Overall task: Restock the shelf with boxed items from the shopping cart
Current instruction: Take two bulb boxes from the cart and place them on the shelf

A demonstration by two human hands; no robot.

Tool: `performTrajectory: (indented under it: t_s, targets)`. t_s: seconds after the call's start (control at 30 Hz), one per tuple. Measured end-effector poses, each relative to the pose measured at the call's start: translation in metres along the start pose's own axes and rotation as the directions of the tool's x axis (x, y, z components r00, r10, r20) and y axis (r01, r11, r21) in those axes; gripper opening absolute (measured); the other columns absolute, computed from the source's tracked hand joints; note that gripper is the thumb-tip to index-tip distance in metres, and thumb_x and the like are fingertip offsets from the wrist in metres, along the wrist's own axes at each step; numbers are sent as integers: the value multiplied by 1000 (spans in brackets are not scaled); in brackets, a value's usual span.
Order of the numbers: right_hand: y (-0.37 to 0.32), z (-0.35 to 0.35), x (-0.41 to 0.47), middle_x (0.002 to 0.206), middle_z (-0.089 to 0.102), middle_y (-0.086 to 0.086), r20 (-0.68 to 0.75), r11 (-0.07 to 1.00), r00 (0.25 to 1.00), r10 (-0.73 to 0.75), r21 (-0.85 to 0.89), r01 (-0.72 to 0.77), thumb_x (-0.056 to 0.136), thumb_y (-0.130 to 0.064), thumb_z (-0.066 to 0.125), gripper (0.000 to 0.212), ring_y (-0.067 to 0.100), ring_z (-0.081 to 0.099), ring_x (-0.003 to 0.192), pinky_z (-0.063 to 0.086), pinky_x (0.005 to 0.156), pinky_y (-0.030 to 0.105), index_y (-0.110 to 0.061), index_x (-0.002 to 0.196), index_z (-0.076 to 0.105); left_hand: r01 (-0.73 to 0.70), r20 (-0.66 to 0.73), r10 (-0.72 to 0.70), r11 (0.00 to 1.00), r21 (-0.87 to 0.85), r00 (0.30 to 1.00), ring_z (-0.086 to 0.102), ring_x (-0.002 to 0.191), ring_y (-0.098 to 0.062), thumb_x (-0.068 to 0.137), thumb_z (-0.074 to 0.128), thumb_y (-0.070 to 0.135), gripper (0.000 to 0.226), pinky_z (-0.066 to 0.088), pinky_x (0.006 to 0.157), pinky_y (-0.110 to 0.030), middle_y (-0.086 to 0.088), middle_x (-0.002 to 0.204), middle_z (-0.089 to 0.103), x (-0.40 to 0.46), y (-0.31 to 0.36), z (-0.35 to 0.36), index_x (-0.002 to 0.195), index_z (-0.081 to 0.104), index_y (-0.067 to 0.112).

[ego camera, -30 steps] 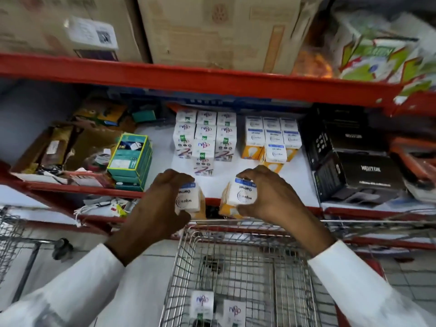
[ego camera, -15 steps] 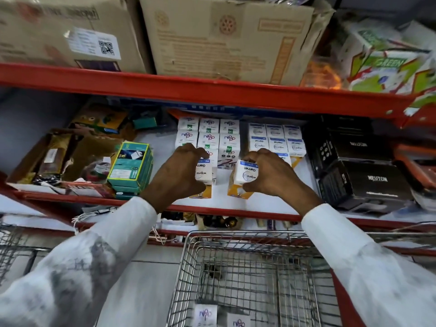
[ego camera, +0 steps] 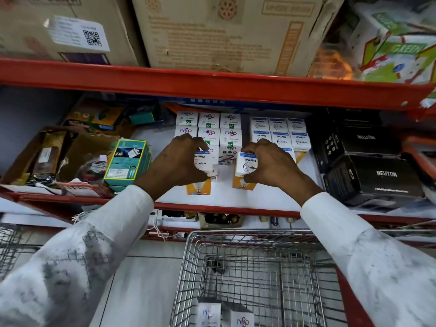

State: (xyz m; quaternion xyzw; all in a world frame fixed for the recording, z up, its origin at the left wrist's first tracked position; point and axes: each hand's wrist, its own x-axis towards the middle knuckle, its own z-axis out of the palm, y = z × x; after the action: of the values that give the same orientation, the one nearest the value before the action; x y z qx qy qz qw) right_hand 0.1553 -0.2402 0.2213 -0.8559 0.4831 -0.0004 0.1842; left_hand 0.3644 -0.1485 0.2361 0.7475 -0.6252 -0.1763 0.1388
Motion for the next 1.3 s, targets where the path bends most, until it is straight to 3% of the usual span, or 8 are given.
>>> performTrajectory:
  t_s: [0.13, 0.3, 0.5, 0.67, 0.8, 1.0, 1.13, 1.3]
  targets:
    - [18, -20, -12, 122, 57, 2, 46, 997, 997, 54, -57, -51, 60, -37, 86, 81, 23, 56, 116, 42, 79, 30, -30, 135, 55, -50, 30, 54, 992, -118, 998, 55, 92, -15, 60, 88, 28, 66, 42, 76, -24, -9, 115, 64, 12, 27, 9, 121, 64, 19]
    - [62, -52, -29, 128, 59, 2, 129, 976, 972, 197, -119, -182, 60, -33, 87, 75, 21, 53, 122, 46, 93, 31, -27, 130, 60, -83, 68, 94, 985, -150, 993, 63, 106, -25, 61, 87, 32, 69, 44, 79, -23, -11, 116, 66, 37, 70, 40, 124, 64, 17]
    - [118, -49, -32, 131, 60, 7, 13, 944, 958, 288, -171, -281, 64, -24, 85, 69, 27, 53, 125, 47, 101, 37, -20, 129, 62, -114, 14, 114, 986, 122, 993, 51, 114, -37, 65, 79, 29, 71, 53, 88, -43, -13, 121, 62, 58, 102, 84, 132, 58, 17]
    - [145, -28, -17, 120, 65, 11, -99, 954, 976, 195, -211, -212, 68, -24, 81, 56, 30, 61, 114, 54, 90, 38, -18, 122, 65, -119, -21, 129, 958, 259, 991, 52, 118, -36, 66, 78, 22, 71, 50, 93, -45, -14, 125, 59, 69, 117, 120, 133, 55, 13]
    - [160, -11, -4, 130, 56, 13, -116, 954, 985, 127, -259, -154, 71, -21, 78, 60, 32, 51, 124, 52, 93, 39, -18, 128, 60, -97, -48, 117, 947, 305, 992, 50, 122, -38, 64, 75, 14, 72, 47, 95, -48, -15, 128, 56, 78, 120, 140, 133, 52, 12]
    - [177, 9, 8, 138, 46, 10, -155, 980, 986, 63, -176, -91, 74, -18, 77, 72, 31, 43, 129, 47, 100, 38, -21, 142, 53, -65, -121, 99, 963, 260, 988, 41, 127, -37, 68, 64, 6, 67, 44, 91, -44, -11, 131, 51, 80, 118, 157, 134, 53, 12]
    - [179, 13, 2, 138, 46, 6, -174, 981, 985, 11, -188, -45, 76, -20, 77, 77, 28, 43, 129, 50, 97, 38, -24, 147, 47, -82, -117, 109, 973, 215, 987, 32, 141, -36, 77, 63, 8, 69, 41, 107, -50, -11, 149, 43, 64, 115, 153, 144, 45, 15]
    - [163, 23, -55, 133, 52, 7, -350, 981, 932, -95, -192, 28, 76, -24, 73, 66, 31, 50, 122, 43, 98, 39, -19, 139, 55, -151, -276, 183, 979, 134, 944, 46, 129, -36, 76, 67, 15, 53, 46, 101, -46, -12, 139, 54, -7, 87, 146, 129, 59, 16]
